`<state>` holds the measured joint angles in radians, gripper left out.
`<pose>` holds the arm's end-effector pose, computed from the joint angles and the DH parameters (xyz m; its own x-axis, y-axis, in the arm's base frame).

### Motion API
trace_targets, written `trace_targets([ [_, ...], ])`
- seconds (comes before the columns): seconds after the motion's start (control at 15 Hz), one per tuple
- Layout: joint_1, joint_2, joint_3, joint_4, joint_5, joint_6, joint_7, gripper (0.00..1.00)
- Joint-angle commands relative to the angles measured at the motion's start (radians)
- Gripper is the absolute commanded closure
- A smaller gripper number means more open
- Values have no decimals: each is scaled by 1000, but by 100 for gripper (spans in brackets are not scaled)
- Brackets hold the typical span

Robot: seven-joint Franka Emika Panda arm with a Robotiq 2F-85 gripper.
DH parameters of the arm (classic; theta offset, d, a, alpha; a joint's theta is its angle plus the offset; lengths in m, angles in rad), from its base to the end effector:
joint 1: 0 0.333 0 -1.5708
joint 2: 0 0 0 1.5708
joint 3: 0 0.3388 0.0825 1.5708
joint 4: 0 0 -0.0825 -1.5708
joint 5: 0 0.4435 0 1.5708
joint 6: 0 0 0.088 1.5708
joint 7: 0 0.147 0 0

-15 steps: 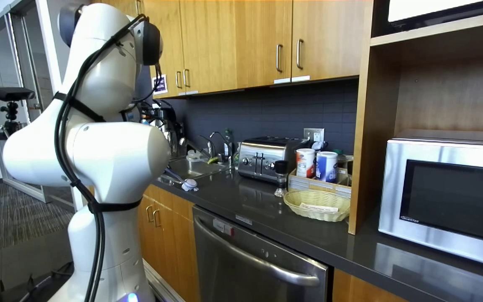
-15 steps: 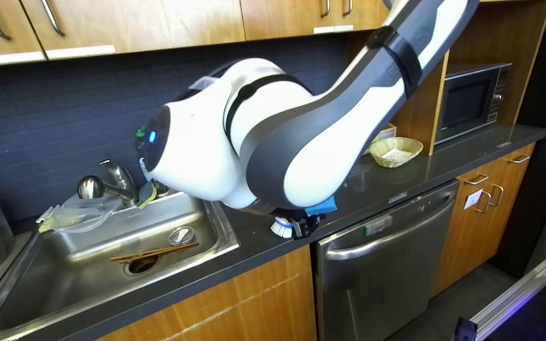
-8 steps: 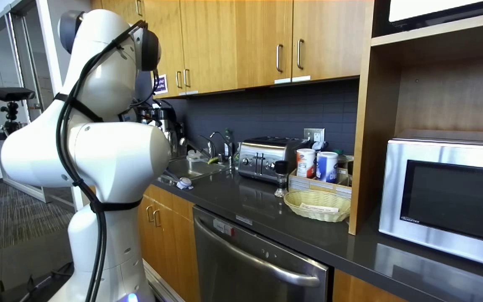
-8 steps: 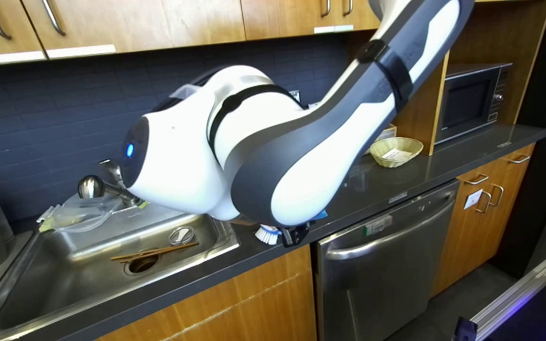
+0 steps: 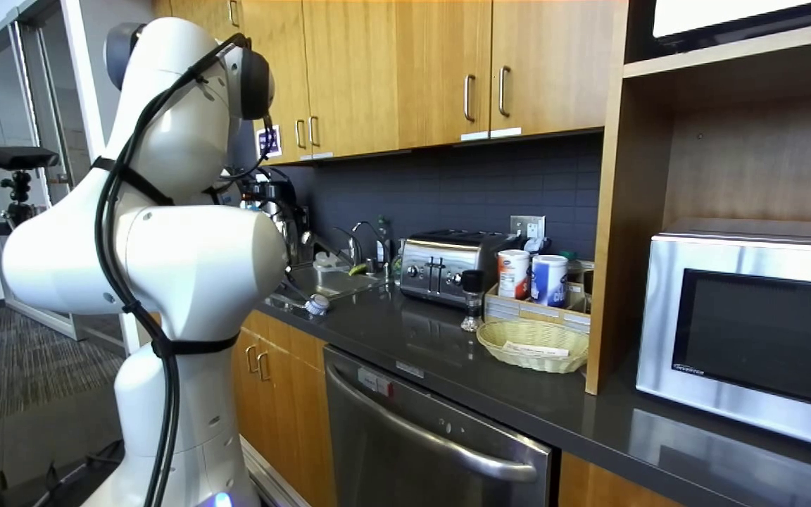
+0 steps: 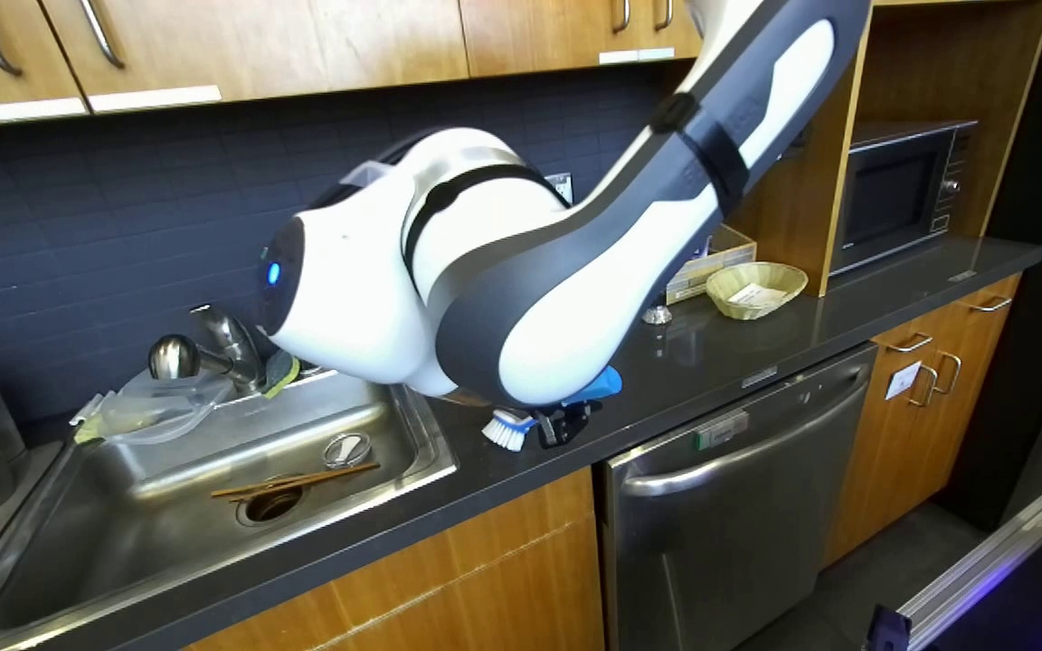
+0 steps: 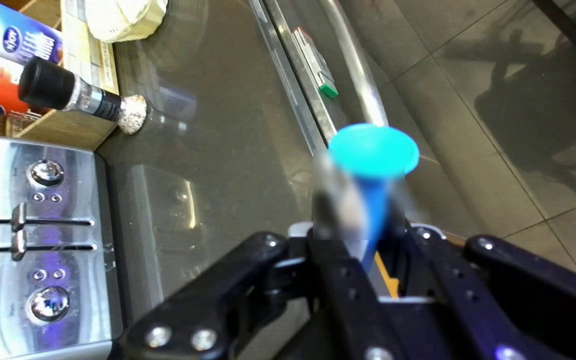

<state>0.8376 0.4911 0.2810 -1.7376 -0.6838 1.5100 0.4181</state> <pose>0.3665 0.5142 0.2438 0.6631 0.6214 -0.4173 0.7064 -0.3350 0.6236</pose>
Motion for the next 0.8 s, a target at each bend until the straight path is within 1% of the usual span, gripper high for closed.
trace_targets([
  [0.0,-18,-28,-20,-19,9,-3,0,94],
  [0.27,-43,-41,-17,-35,49,-12,9,94],
  [0.73,-67,-85,-18,-76,137,-15,25,94],
])
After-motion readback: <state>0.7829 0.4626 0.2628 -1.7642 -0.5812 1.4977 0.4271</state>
